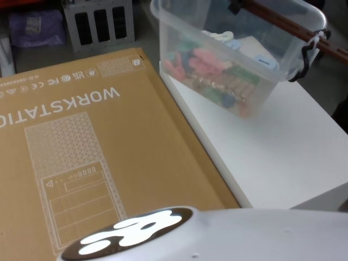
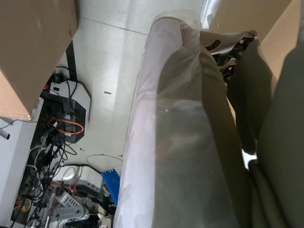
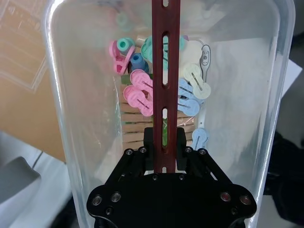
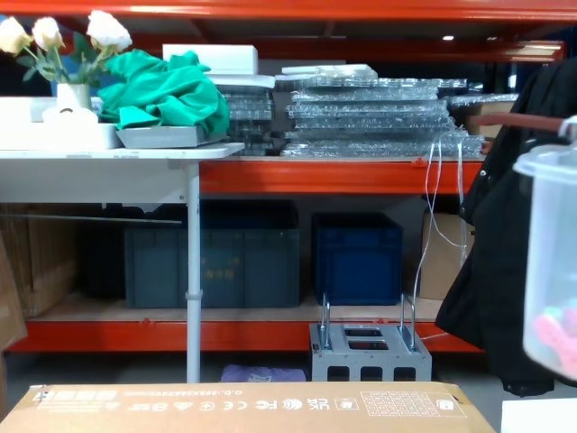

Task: Use one hand to grasp the basket and place it at the designated location.

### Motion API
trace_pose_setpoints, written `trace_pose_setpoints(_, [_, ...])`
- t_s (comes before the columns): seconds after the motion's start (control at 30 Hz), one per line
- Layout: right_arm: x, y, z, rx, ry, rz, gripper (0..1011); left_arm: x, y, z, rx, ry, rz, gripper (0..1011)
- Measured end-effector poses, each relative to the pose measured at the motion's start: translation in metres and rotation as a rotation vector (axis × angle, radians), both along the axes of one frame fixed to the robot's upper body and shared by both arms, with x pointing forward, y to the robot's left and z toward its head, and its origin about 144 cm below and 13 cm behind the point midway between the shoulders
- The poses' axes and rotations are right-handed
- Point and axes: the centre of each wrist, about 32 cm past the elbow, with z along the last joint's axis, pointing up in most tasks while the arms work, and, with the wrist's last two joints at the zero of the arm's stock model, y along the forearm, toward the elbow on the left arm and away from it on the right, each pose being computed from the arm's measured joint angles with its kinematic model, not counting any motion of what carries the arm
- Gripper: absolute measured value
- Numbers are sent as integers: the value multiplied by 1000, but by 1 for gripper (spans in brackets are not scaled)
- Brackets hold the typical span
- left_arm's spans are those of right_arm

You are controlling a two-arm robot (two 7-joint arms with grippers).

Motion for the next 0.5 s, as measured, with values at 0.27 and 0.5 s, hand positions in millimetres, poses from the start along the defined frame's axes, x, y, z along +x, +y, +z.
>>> trace_pose_setpoints(0.27, [-11, 25, 0, -32, -5, 130, 238, 0, 0, 0, 0, 0, 0, 0])
trace_pose_setpoints(0.5, [-24, 46, -1, -49, -17, 260, 238, 0, 0, 0, 0, 0, 0, 0])
